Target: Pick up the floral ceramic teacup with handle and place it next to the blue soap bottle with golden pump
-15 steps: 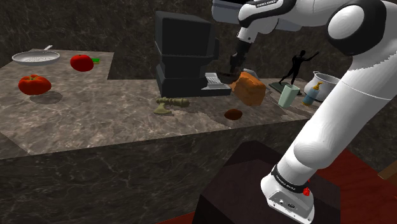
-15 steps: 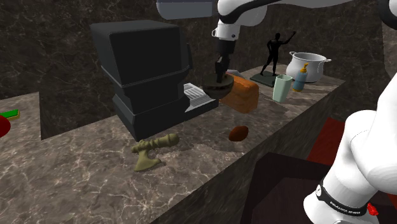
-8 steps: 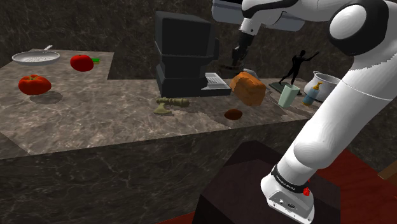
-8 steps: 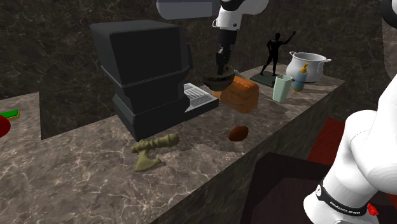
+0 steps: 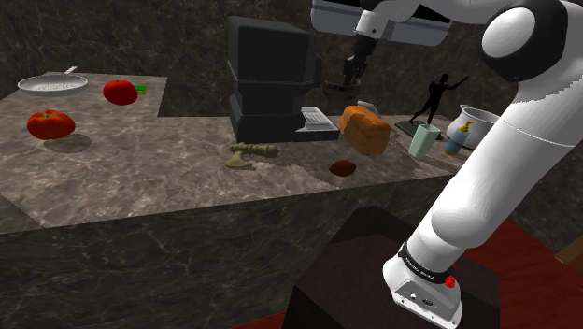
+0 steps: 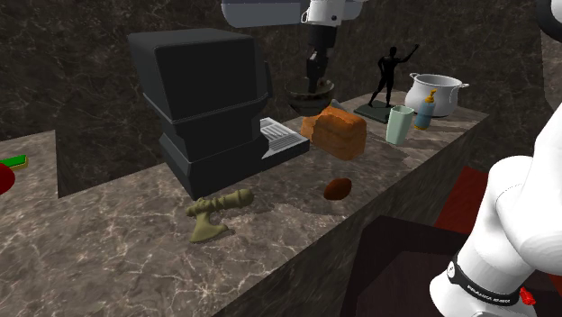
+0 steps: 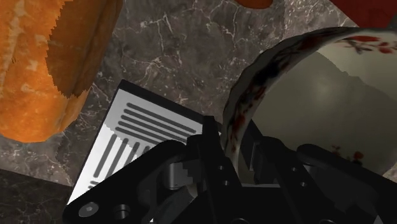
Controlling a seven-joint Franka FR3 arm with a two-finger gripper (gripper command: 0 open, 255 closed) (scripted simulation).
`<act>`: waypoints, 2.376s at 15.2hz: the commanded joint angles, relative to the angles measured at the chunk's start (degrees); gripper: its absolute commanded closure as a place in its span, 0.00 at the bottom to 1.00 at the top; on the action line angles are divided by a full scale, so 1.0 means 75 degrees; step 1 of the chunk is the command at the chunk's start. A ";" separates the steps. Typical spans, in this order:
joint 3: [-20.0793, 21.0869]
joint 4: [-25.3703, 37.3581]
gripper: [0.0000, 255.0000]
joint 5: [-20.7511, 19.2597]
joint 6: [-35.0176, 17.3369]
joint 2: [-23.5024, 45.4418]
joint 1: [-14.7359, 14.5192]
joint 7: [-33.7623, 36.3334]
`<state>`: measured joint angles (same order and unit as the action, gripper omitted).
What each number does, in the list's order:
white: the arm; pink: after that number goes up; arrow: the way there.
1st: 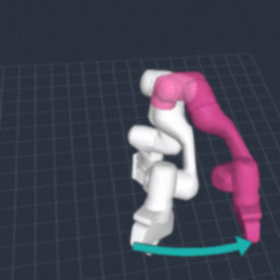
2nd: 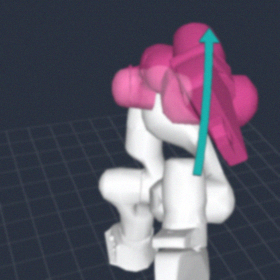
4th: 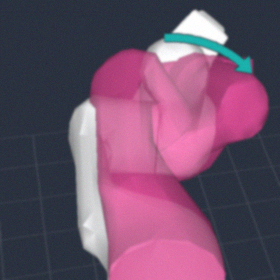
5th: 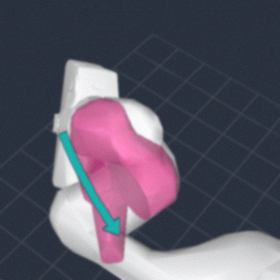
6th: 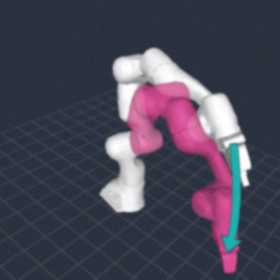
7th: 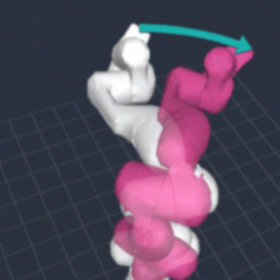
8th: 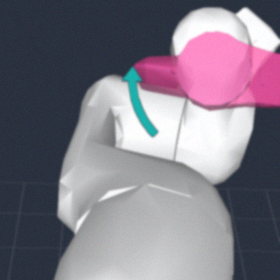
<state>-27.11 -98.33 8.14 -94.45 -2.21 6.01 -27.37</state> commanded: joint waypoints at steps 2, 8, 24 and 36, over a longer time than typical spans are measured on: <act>-0.0157 -0.0097 1.00 -0.0101 0.0102 -0.0179 0.0151 -0.0283; -0.0672 -0.0405 1.00 -0.0377 0.0246 -0.0559 0.0611 -0.1203; -0.2516 0.0391 1.00 -0.0333 0.0875 0.0118 0.1956 -0.4381; -0.3479 0.2821 1.00 0.1344 0.1937 0.2769 0.4385 -0.7473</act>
<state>-53.06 -79.65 16.60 -81.05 16.21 36.38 -81.28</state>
